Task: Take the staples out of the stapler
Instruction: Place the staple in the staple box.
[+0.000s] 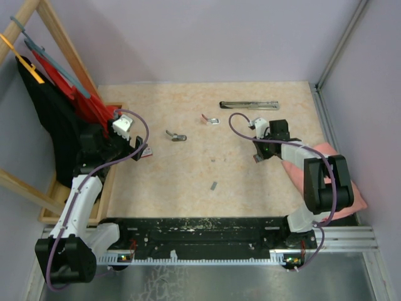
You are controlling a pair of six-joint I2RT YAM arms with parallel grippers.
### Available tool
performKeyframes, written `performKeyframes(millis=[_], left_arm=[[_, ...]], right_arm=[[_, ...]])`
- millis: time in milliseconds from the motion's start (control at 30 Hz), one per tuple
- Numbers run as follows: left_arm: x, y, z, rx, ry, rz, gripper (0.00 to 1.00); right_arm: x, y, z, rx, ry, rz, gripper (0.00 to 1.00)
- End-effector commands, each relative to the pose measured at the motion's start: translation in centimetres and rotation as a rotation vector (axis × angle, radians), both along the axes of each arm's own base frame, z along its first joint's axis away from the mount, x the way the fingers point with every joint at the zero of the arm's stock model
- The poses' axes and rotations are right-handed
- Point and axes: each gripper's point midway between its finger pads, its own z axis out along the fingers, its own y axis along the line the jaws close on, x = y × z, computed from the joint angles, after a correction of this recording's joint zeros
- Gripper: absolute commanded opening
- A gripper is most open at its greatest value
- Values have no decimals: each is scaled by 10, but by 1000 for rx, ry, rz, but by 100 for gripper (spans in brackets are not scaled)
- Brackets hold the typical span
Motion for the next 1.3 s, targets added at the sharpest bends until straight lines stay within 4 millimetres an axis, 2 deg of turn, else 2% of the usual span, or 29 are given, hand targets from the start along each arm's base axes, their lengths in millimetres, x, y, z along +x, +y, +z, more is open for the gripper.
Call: performKeyframes(millis=[0, 167, 333, 500, 633, 767, 933, 1000, 1100, 1267], left_arm=[[1, 0, 7, -9, -18, -8, 99], [1, 0, 7, -10, -19, -9, 99], [1, 0, 8, -11, -18, -9, 99], [1, 1, 8, -11, -18, -9, 99], [1, 0, 8, -11, -20, -11, 99], [1, 1, 9, -11, -23, -10, 99], [0, 0, 9, -13, -23, -13, 99], [0, 0, 9, -13, -22, -12, 99], [0, 1, 10, -12, -24, -10, 99], [0, 1, 9, -12, -22, -9, 99]], right_arm=[[20, 1, 14, 16, -68, -16, 22], [19, 1, 14, 16, -66, -15, 25], [21, 0, 23, 14, -83, -15, 27], [25, 0, 50, 10, -129, -6, 31], [27, 11, 80, 45, -152, 21, 38], [23, 36, 101, 44, -178, 101, 43], [4, 85, 109, 32, -195, 298, 54], [2, 102, 112, 36, -211, 349, 55], [1, 124, 111, 54, -185, 391, 55], [-11, 158, 86, 26, -96, 446, 59]])
